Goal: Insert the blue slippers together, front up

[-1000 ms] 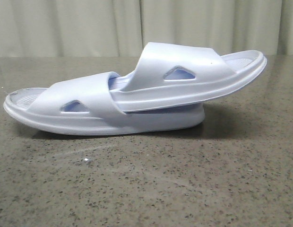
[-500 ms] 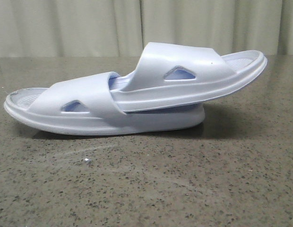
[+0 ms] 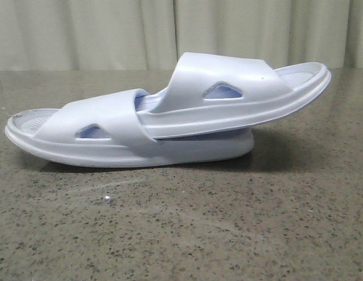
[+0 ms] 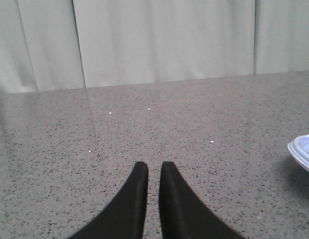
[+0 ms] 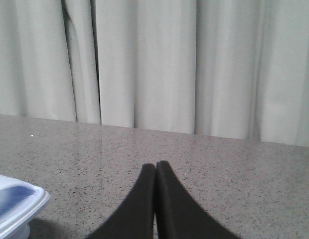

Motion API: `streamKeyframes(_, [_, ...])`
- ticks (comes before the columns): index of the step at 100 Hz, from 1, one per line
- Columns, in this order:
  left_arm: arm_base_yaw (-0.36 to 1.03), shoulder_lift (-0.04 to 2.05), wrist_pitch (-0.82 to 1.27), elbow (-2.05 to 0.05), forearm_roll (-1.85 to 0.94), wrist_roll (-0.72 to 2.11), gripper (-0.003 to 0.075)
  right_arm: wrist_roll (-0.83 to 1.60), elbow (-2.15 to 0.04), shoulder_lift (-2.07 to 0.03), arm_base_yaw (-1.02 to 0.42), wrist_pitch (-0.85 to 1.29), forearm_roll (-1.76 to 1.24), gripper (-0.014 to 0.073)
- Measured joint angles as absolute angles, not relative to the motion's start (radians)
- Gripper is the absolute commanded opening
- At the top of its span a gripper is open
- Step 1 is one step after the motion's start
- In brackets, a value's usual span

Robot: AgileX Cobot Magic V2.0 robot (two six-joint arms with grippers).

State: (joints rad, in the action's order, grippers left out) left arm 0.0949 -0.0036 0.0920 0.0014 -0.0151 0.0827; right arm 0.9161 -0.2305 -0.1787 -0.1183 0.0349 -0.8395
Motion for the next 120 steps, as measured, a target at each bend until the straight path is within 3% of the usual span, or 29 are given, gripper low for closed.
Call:
streamKeyframes(106, [0.095,-0.004,0.09,0.001,-0.035,0.082,0.0016,0.918,-0.225,-0.179,-0.118,0.037,-0.839,-0.0107])
streamKeyframes(120, [0.095,-0.004,0.09,0.001,-0.035,0.082,0.0016,0.835,-0.208,-0.179,-0.118,0.039,-0.803,-0.0107])
